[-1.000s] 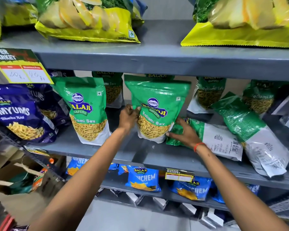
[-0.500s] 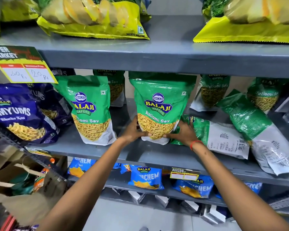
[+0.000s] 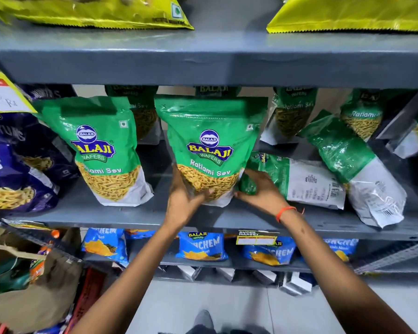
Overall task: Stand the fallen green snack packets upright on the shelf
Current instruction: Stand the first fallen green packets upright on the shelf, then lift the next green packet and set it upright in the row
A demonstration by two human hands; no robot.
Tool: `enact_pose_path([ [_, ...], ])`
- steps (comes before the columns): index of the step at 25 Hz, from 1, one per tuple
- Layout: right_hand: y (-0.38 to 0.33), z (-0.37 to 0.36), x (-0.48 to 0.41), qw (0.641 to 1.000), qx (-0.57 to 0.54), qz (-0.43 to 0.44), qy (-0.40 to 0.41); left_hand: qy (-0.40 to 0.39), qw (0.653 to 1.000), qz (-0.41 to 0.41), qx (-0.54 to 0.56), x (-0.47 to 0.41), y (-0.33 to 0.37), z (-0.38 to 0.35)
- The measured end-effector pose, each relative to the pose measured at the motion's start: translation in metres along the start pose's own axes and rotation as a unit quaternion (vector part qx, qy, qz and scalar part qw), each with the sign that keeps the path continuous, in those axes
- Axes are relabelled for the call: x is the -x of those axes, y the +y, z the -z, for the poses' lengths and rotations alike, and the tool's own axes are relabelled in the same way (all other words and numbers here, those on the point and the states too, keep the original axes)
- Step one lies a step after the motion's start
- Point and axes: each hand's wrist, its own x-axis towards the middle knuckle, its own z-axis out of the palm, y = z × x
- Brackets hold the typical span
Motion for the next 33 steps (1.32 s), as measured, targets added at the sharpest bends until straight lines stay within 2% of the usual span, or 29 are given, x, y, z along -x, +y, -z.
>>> enact_pose_path([
  [3, 0.031, 0.014, 0.014, 0.986, 0.167, 0.021, -0.005, 0.083, 0.988, -0.044, -0.122, 0.019, 0.010, -0.026],
  [6, 0.059, 0.021, 0.031, 0.954, 0.298, 0.026, -0.002, 0.120, 0.973, -0.079, -0.181, 0.030, 0.028, -0.056],
  [8, 0.072, 0.025, 0.043, 0.943, 0.329, 0.048, 0.016, 0.132, 0.968, -0.113, -0.180, 0.042, 0.043, -0.085],
  [12, 0.095, 0.051, 0.050, 0.920, 0.384, 0.034, 0.078, 0.174, 0.956, -0.163, -0.169, 0.058, 0.064, -0.140],
  [15, 0.105, 0.067, 0.053, 0.890, 0.446, 0.037, 0.086, 0.168, 0.964, -0.144, -0.147, 0.069, 0.071, -0.173],
  [18, 0.104, 0.070, 0.053, 0.919, 0.388, 0.058, 0.047, 0.177, 0.978, -0.074, -0.081, 0.073, 0.069, -0.189],
  [22, 0.103, 0.077, 0.057, 0.907, 0.369, 0.110, 0.172, 0.137, 0.989, 0.056, -0.029, 0.071, 0.060, -0.192],
  [25, 0.103, 0.077, 0.058, 0.913, 0.320, 0.124, 0.220, 0.106, 0.986, 0.125, -0.030, 0.057, 0.054, -0.193],
  [27, 0.103, 0.079, 0.059, 0.914, 0.298, 0.126, 0.243, 0.096, 0.987, 0.122, -0.052, 0.048, 0.055, -0.197],
  [29, 0.107, 0.081, 0.058, 0.918, 0.260, 0.125, 0.272, 0.100, 0.989, 0.080, -0.079, 0.042, 0.058, -0.206],
  [31, 0.110, 0.086, 0.055, 0.929, 0.189, 0.113, 0.298, 0.099, 0.992, 0.037, -0.072, 0.038, 0.061, -0.212],
  [33, 0.112, 0.092, 0.051, 0.942, 0.103, 0.102, 0.303, 0.069, 0.995, 0.036, -0.057, 0.028, 0.063, -0.214],
])
